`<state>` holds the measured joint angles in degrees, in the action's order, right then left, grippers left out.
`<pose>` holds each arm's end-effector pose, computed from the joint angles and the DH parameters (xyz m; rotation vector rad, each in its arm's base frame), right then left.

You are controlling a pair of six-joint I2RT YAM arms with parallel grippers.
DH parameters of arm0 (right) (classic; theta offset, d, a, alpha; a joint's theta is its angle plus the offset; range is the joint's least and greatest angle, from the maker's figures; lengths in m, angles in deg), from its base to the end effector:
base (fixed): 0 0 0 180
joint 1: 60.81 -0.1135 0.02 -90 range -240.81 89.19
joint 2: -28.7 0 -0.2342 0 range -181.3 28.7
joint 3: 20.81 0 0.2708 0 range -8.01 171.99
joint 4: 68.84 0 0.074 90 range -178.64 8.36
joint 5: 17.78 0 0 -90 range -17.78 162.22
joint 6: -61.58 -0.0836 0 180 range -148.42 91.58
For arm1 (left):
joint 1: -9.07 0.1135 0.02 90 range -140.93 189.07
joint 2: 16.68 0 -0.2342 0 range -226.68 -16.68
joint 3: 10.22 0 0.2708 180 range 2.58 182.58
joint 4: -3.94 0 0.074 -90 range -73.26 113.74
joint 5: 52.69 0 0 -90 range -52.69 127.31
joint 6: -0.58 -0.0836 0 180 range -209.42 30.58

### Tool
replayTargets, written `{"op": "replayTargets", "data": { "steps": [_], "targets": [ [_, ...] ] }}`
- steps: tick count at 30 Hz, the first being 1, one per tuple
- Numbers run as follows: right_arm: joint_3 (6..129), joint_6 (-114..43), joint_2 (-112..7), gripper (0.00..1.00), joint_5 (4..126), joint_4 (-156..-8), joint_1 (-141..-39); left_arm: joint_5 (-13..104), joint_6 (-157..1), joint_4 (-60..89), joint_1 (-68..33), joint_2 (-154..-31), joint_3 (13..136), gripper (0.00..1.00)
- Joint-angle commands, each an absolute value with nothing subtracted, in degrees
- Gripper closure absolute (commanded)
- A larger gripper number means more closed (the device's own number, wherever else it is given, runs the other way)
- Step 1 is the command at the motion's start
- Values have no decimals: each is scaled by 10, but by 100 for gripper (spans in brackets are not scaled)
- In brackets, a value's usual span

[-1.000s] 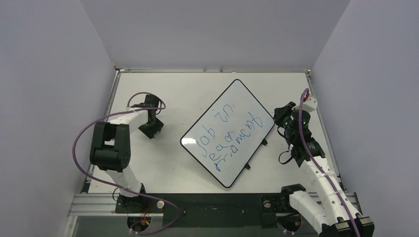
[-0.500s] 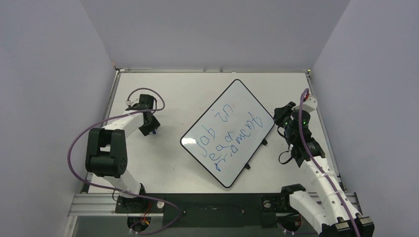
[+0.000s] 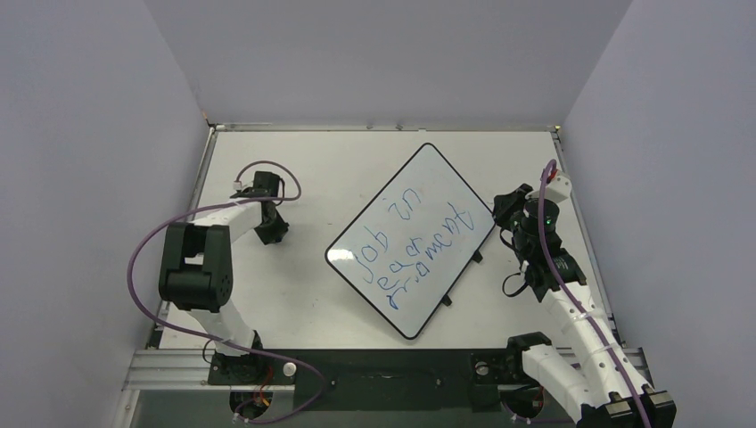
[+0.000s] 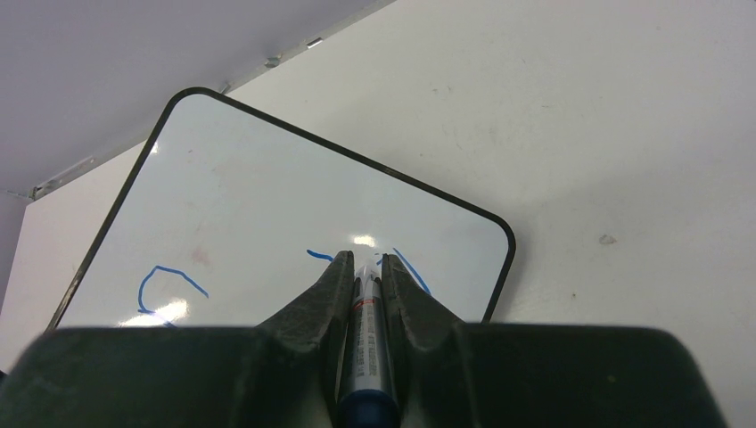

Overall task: Write a sentence on the whiteboard
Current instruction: Pick up the pen cap from the center of the board, then insert the pen cap into the whiteboard marker.

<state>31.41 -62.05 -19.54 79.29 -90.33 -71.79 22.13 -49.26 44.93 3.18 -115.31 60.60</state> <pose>0.2806 0.0440 0.2598 0.4559 1.8398 0.4186 0.3510 -0.0142 0.0745 -0.8588 2.5572 0.1333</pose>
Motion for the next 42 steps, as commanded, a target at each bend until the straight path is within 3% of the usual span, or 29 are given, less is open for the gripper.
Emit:
{"op": "replayTargets", "data": {
  "steps": [1,4,8,14,30,42],
  "targets": [
    [317,-616,-187,100,802,-888,-722,224,-504,428,36,-1178,626,77],
    [317,-615,-185,100,803,-891,-723,236,-507,421,38,-1185,623,80],
    [315,-615,-185,100,803,-891,-722,254,-515,408,40,-1185,615,100],
    [318,-614,-183,100,785,-888,-722,318,-538,373,41,-1146,590,100],
    [347,-616,-202,100,651,-839,-778,426,-648,440,37,-859,583,100],
    [394,-652,-250,100,506,-772,-842,757,-741,448,31,-734,623,100]
  ]
}}
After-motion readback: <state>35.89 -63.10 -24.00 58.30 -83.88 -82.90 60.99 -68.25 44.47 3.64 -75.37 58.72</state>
